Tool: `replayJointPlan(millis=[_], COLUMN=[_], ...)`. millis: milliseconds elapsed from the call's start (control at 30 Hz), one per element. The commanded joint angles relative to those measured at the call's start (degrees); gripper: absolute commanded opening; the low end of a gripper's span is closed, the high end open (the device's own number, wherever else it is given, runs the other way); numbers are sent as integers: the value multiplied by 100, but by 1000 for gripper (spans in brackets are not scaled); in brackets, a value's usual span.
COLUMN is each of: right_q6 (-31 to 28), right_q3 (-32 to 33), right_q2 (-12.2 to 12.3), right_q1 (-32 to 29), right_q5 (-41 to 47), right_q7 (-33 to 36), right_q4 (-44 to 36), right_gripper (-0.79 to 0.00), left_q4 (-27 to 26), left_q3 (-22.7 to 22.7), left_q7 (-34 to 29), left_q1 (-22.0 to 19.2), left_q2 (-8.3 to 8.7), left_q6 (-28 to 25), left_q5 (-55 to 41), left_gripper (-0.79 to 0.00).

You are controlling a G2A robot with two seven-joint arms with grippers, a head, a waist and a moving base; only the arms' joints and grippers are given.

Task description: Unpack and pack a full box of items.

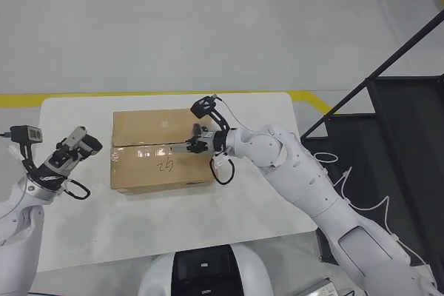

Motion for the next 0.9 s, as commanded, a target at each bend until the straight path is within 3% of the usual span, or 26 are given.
replayJointPlan(millis=[0,333,867], right_q6=[-5,-3,21], right_q3=[-163,-816,-1409], right_q2=[-64,-383,-793], right_q1=[132,673,1124], right_q5=[55,160,194], right_q7=[13,-4,0], right_q4=[92,621,1069], right_gripper=[0,0,0], left_q4=[-32,-258,-328], left_q3=[-119,-627,-951], left_q7=[60,225,109], left_q1=[136,737,1004], left_q2=[3,6,-12], left_q6=[-79,-290,-459], left_q5=[7,-103,-374], left_gripper=[0,0,0])
